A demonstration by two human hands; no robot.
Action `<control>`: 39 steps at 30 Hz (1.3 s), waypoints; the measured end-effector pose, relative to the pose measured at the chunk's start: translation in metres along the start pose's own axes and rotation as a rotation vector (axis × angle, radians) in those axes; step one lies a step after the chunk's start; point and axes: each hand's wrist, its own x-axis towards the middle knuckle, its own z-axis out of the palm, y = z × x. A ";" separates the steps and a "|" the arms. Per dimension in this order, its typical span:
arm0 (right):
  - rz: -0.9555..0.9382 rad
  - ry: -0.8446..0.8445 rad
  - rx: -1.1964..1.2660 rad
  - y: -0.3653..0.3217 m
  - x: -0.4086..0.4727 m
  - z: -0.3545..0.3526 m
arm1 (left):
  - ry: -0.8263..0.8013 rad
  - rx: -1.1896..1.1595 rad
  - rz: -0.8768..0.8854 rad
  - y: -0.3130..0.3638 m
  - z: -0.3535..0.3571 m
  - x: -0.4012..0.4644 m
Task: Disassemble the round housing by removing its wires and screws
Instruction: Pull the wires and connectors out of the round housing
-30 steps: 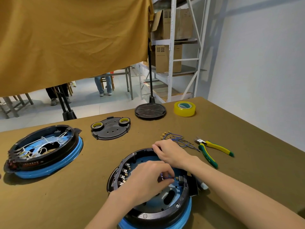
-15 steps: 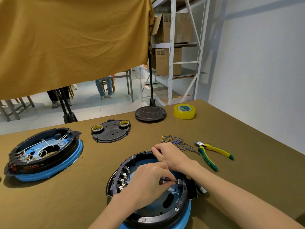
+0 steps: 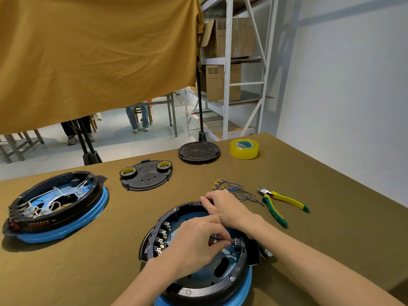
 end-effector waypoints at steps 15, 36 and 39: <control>-0.010 -0.004 -0.009 0.003 0.003 0.003 | 0.001 0.030 0.010 0.002 0.000 -0.002; -0.038 0.000 -0.032 0.006 0.002 0.002 | 0.039 0.027 0.013 -0.001 0.001 -0.002; -0.044 -0.003 -0.024 0.007 0.002 0.003 | 0.064 0.011 0.019 0.000 0.000 -0.004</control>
